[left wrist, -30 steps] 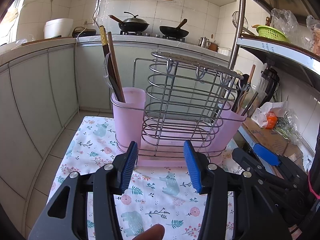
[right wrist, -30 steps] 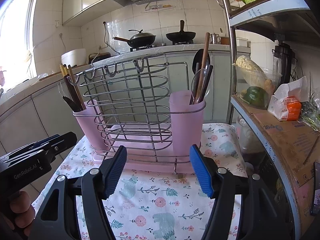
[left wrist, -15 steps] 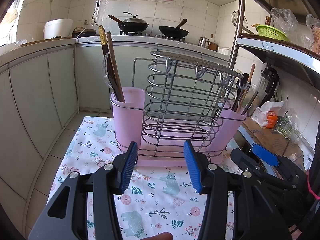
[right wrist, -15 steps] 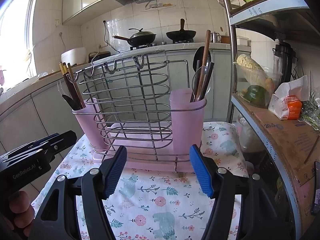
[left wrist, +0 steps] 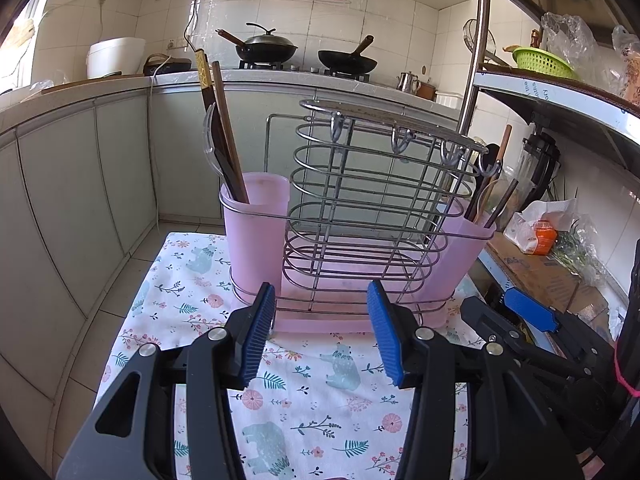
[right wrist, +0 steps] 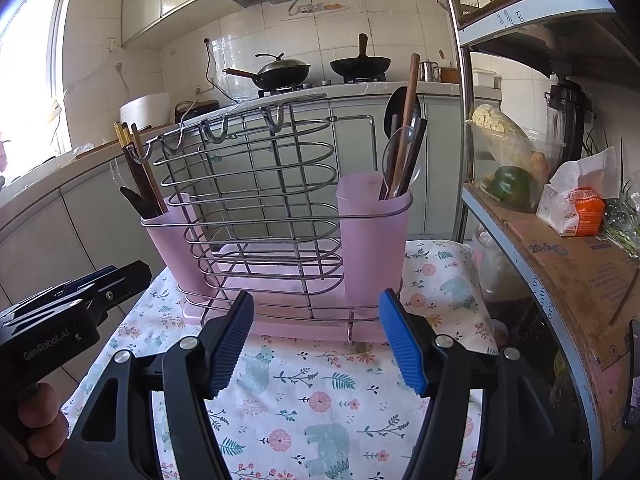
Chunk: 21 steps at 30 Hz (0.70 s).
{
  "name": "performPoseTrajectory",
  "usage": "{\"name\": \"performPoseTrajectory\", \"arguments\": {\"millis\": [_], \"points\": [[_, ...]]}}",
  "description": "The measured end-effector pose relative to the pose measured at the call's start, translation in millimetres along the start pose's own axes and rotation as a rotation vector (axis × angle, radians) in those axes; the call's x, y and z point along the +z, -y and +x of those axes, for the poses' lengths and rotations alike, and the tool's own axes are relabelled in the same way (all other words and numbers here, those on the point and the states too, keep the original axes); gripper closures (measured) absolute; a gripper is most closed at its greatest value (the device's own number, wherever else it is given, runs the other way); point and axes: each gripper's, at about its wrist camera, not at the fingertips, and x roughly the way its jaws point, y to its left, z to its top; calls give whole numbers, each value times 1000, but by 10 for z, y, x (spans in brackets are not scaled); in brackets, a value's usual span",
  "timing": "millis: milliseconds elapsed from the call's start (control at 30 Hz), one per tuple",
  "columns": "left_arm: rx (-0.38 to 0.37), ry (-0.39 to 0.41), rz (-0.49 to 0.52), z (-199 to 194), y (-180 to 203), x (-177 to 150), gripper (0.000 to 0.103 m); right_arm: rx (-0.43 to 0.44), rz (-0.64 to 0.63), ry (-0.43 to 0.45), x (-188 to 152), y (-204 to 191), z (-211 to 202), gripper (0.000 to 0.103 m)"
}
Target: Organize utensils
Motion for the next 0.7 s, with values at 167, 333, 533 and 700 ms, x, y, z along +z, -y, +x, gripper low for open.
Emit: {"name": "performPoseTrajectory", "arguments": {"millis": [167, 333, 533, 700], "points": [[-1, -4, 1, 11, -4, 4, 54, 0, 1, -1, 2, 7, 4, 39], [0, -5, 0, 19, -12, 5, 54, -1, 1, -1, 3, 8, 7, 39], [0, -17, 2, 39, -18, 7, 54, -1, 0, -2, 1, 14, 8, 39], [-1, -19, 9, 41, -8, 6, 54, -1, -1, -3, -5, 30, 10, 39]]}}
